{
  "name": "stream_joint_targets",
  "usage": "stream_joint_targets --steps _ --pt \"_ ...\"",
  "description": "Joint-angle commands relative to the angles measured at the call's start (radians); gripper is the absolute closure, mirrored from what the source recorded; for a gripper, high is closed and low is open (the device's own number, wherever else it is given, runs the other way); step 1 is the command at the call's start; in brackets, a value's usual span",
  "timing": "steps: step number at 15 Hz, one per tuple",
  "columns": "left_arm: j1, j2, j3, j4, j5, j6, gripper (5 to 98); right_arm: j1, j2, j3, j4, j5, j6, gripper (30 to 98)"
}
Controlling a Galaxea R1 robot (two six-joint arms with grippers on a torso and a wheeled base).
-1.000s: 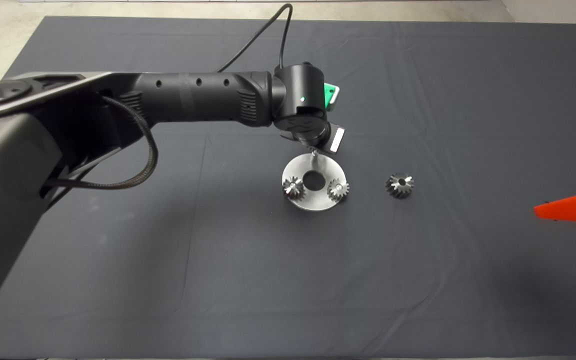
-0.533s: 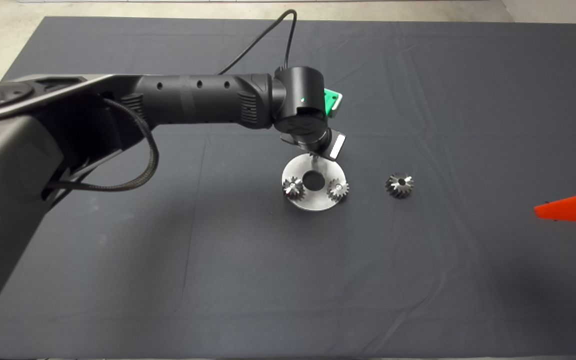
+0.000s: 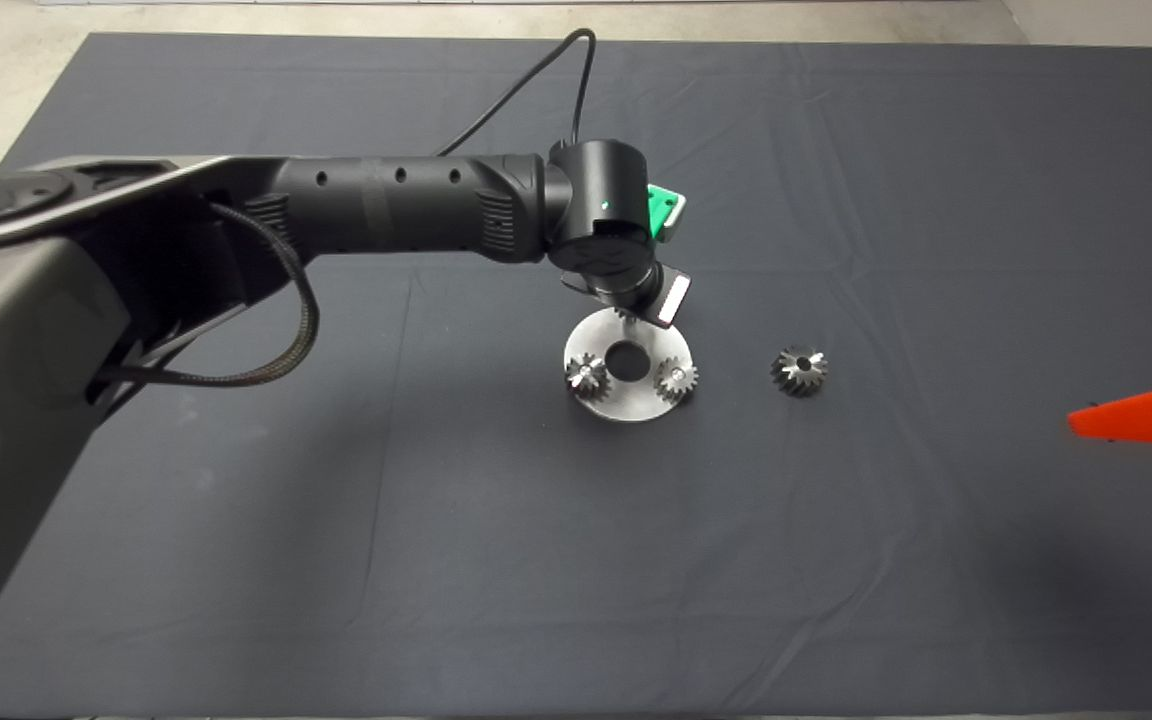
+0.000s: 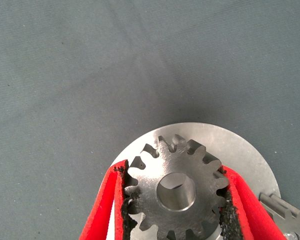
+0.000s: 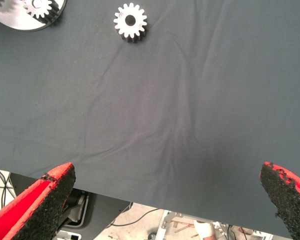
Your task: Remove an incorrectly installed larger gear and replace it with the correct smaller gear
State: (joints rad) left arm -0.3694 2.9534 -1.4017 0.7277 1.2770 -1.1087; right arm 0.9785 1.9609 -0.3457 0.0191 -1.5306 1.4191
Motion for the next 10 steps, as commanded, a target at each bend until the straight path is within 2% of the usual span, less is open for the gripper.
stream_joint_targets --steps 1,4,6,10 --pt "-0.023 0.007 -0.037 0.001 -0.047 0.009 71.9 0.02 -0.003 0.004 0.03 -0.039 0.007 30.8" --pt "-0.022 0.007 -0.066 0.001 -0.05 0.012 71.9 0.02 -0.01 0.004 0.03 -0.039 0.007 30.8" --pt "-0.022 0.007 -0.066 0.001 -0.055 0.031 71.9 0.02 -0.01 0.004 0.03 -0.039 0.007 30.8" --pt "-0.022 0.007 -0.065 -0.002 -0.059 0.033 72.0 0.02 -0.014 0.004 0.03 -0.039 0.007 30.8"
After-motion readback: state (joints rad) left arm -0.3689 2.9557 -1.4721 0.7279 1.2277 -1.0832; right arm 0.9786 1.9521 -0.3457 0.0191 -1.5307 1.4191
